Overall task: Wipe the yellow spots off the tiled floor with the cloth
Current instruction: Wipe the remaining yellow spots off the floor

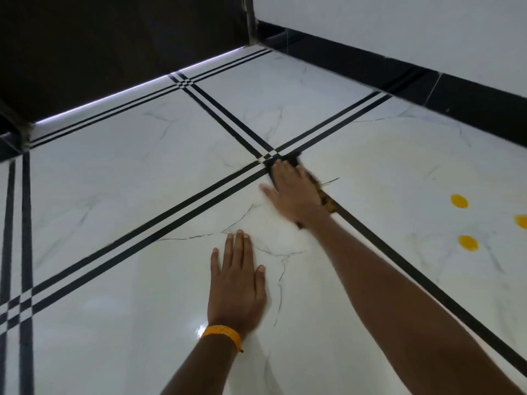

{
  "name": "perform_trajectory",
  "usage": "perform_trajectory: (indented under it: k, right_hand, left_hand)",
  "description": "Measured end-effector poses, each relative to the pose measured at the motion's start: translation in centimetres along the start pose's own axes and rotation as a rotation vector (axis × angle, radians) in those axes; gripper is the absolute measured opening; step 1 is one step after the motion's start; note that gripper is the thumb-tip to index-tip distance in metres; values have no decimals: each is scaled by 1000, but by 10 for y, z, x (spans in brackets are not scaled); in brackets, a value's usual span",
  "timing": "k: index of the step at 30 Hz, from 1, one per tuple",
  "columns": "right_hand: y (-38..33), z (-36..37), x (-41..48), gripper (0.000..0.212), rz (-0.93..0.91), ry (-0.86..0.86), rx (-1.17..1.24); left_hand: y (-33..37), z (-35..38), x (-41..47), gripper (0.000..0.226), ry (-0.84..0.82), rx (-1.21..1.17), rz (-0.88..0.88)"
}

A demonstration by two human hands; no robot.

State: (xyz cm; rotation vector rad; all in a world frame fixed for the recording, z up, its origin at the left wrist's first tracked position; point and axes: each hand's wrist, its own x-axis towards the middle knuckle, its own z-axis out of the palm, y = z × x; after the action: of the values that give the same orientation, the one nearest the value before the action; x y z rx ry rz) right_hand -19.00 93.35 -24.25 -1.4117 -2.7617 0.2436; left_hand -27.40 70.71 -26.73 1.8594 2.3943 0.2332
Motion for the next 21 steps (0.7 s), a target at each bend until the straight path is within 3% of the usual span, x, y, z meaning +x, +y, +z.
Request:
perform_trajectory:
  k: [3,5,9,12,14,16,18,21]
  right_hand:
    - [-22,8,-47,82,-245,-63,-8]
    - [-6,13,-93,79,-264,-20,12]
    - [81,6,-146,90,133,136,-20]
    - [107,-1,-148,107,351,103,-4]
    - [81,0,-159,102,303,97,-1]
    - [53,9,-191,94,96,48,6]
    - [60,15,-236,89,15,9,17]
    - [130,16,-291,91,260,143,-14]
  left_hand:
    - [-3,3,1,66,13,-4,-3]
    - [-4,4,1,66,19,-4,-5]
    - [-4,5,-1,69,18,0,2]
    - [-6,6,2,71,24,1,-6]
    - [-5,7,2,72,29,-7,-5]
    - [-6,7,2,73,50,-23,3]
    - [-9,7,3,74,55,-30,3]
    - [-6,9,0,69,58,-23,13]
